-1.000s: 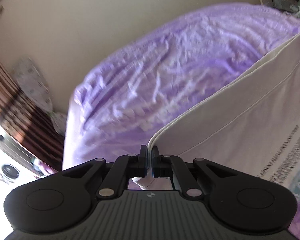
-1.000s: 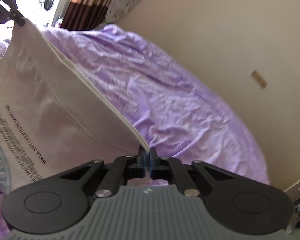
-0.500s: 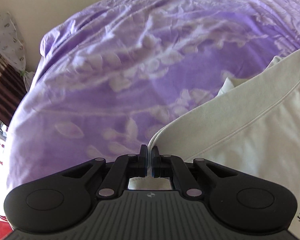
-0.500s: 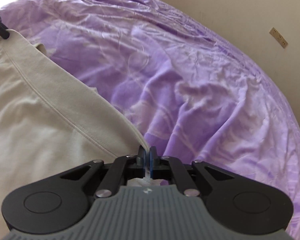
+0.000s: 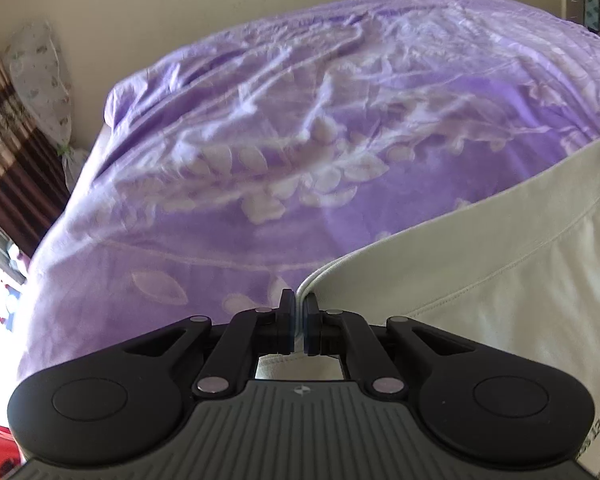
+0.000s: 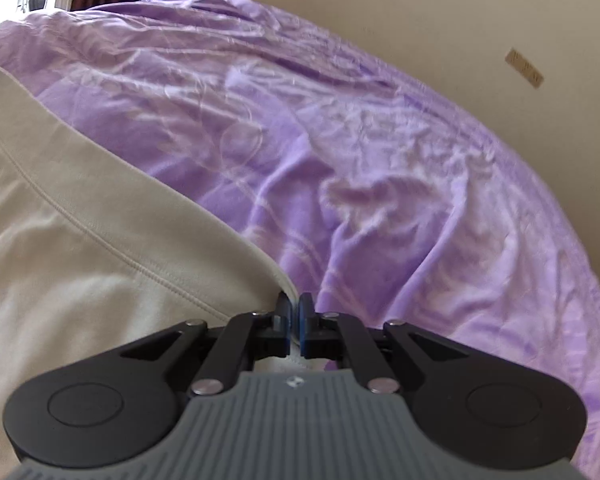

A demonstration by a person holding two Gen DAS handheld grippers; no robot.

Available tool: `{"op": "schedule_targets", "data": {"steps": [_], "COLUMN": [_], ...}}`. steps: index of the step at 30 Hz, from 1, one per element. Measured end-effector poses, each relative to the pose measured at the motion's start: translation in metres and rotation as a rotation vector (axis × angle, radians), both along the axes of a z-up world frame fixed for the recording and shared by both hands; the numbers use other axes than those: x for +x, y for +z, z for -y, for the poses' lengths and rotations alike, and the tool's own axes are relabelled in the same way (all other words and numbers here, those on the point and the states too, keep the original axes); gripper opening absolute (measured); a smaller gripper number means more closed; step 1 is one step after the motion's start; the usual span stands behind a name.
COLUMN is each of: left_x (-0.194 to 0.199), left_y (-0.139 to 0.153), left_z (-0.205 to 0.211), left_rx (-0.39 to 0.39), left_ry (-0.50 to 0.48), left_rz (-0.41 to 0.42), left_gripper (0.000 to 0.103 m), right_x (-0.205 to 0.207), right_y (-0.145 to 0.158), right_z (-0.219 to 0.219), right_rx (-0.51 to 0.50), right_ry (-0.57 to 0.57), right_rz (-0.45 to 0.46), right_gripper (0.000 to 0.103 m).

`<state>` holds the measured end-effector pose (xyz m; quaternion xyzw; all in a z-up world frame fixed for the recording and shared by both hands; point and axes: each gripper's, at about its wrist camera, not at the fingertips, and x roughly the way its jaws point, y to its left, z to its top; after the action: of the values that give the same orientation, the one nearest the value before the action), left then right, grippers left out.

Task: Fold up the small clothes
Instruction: 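Carry the hem over the body with both grippers and lower it, then open both grippers and release the folded hem onto the body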

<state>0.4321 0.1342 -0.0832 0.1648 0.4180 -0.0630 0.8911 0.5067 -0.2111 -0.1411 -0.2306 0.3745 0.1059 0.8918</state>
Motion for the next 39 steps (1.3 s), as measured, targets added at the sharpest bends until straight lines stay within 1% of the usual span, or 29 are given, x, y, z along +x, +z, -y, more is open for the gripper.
{"op": "schedule_targets", "data": {"steps": [1,3,4,5,6,7,8,9,10,13,17,20,22,23,24,27,29,32,34,35,36,37,38,39], "left_x": [0.002,0.004,0.003,0.001,-0.001,-0.003,-0.007,-0.012,-0.018,-0.042,-0.087,-0.122,-0.142,-0.150,-0.158,-0.178,-0.187,-0.193,-0.196,-0.197,-0.198,-0.202,-0.206,-0.209], "left_y": [-0.003,-0.007,-0.009,-0.009,-0.007,-0.004,0.001,0.007,0.013,0.034,0.054,0.059,0.056,0.053,0.050,0.042,0.036,0.025,0.017,0.014,0.013,0.014,0.016,0.020], "left_z": [-0.001,-0.004,-0.005,-0.007,-0.009,-0.011,-0.013,-0.015,-0.018,-0.030,-0.046,-0.059,-0.069,-0.073,-0.077,-0.087,-0.091,-0.096,-0.100,-0.101,-0.099,-0.097,-0.094,-0.092], "left_rx": [-0.008,-0.003,-0.002,-0.005,-0.005,-0.003,0.001,-0.006,-0.024,-0.103,-0.231,-0.323,-0.385,-0.412,-0.439,-0.532,-0.578,-0.614,-0.674,-0.701,-0.707,-0.692,-0.671,-0.660], "left_ry": [0.005,0.015,0.016,0.015,0.020,0.029,0.044,0.058,0.073,0.113,0.137,0.171,0.210,0.229,0.244,0.263,0.271,0.282,0.296,0.299,0.301,0.306,0.310,0.309], "left_rz": [-0.011,-0.016,-0.018,-0.028,-0.033,-0.029,-0.020,-0.012,-0.012,-0.062,-0.133,-0.184,-0.221,-0.234,-0.245,-0.252,-0.258,-0.264,-0.279,-0.286,-0.284,-0.269,-0.250,-0.230], "left_gripper": [0.004,0.014,0.016,0.020,0.024,0.033,0.043,0.043,0.043,0.043,0.043,0.044,0.044,0.044,0.044,0.044,0.044,0.044,0.044,0.044,0.044,0.033,0.008,0.005], "right_x": [0.002,0.003,0.003,0.002,0.002,0.000,-0.002,-0.006,-0.010,-0.032,-0.077,-0.119,-0.148,-0.162,-0.176,-0.212,-0.232,-0.248,-0.253,-0.255,-0.253,-0.252,-0.251,-0.251], "right_y": [-0.004,-0.009,-0.010,-0.007,-0.005,-0.001,0.004,0.011,0.017,0.038,0.063,0.074,0.076,0.075,0.075,0.069,0.064,0.052,0.043,0.039,0.035,0.031,0.028,0.027], "right_z": [0.001,0.002,0.003,0.004,0.005,0.006,0.007,0.008,0.009,0.016,0.030,0.044,0.054,0.060,0.067,0.088,0.100,0.112,0.114,0.114,0.113,0.114,0.115,0.116], "right_rx": [0.010,0.026,0.027,0.040,0.055,0.061,0.065,0.073,0.085,0.152,0.258,0.333,0.379,0.406,0.438,0.567,0.641,0.725,0.766,0.775,0.773,0.769,0.781,0.803], "right_ry": [-0.007,-0.012,-0.021,-0.030,-0.036,-0.047,-0.059,-0.068,-0.079,-0.119,-0.165,-0.205,-0.242,-0.263,-0.288,-0.347,-0.375,-0.408,-0.408,-0.408,-0.413,-0.423,-0.424,-0.425], "right_rz": [-0.014,-0.028,-0.025,-0.023,-0.028,-0.023,-0.011,-0.007,-0.013,-0.053,-0.110,-0.147,-0.169,-0.177,-0.181,-0.188,-0.178,-0.185,-0.197,-0.202,-0.206,-0.209,-0.221,-0.228], "right_gripper": [0.000,0.000,0.000,0.006,0.016,0.021,0.031,0.036,0.038,0.038,0.038,0.040,0.044,0.048,0.049,0.049,0.049,0.049,0.049,0.047,0.040,0.029,0.007,0.007]}}
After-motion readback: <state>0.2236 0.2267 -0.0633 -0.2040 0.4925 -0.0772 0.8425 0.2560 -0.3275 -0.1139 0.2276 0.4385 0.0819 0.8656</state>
